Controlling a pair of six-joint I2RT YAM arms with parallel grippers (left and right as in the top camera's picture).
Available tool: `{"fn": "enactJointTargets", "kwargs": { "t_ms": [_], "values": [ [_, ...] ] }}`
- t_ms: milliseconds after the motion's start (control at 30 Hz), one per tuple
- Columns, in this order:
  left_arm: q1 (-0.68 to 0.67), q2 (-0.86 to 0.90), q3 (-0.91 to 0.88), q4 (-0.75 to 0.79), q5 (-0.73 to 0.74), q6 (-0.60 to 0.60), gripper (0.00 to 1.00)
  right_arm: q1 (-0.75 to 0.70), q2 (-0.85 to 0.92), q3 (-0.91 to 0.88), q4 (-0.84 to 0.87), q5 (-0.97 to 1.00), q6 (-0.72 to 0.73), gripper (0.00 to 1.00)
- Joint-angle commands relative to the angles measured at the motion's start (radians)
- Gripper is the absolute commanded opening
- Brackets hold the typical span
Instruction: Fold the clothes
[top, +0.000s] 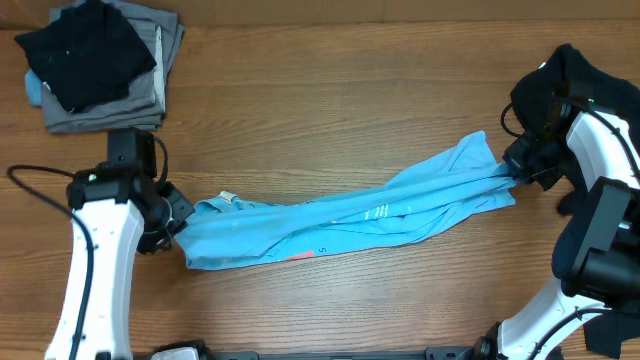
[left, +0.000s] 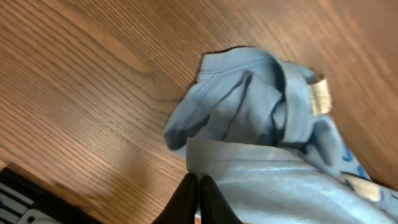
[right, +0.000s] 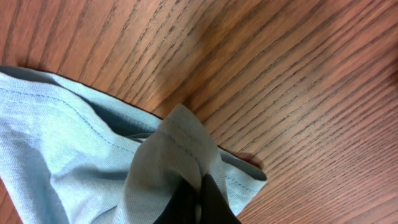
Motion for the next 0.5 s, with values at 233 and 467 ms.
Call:
{"fn": "enactJointTargets", "kwargs": {
  "t_ms": [233, 467],
  "values": [
    [0.002, 0.134, 0.004, 0.008, -0.005, 0.039, 0.71, -0.015, -0.008, 0.027, -0.015, 0.018, 0.005, 0.28],
    [-0.016, 0.134, 0.201, -0.050, -0.008, 0.063, 0.65, -0.015, -0.056, 0.142, -0.130, 0.005, -0.009, 0.29]
  ]
}}
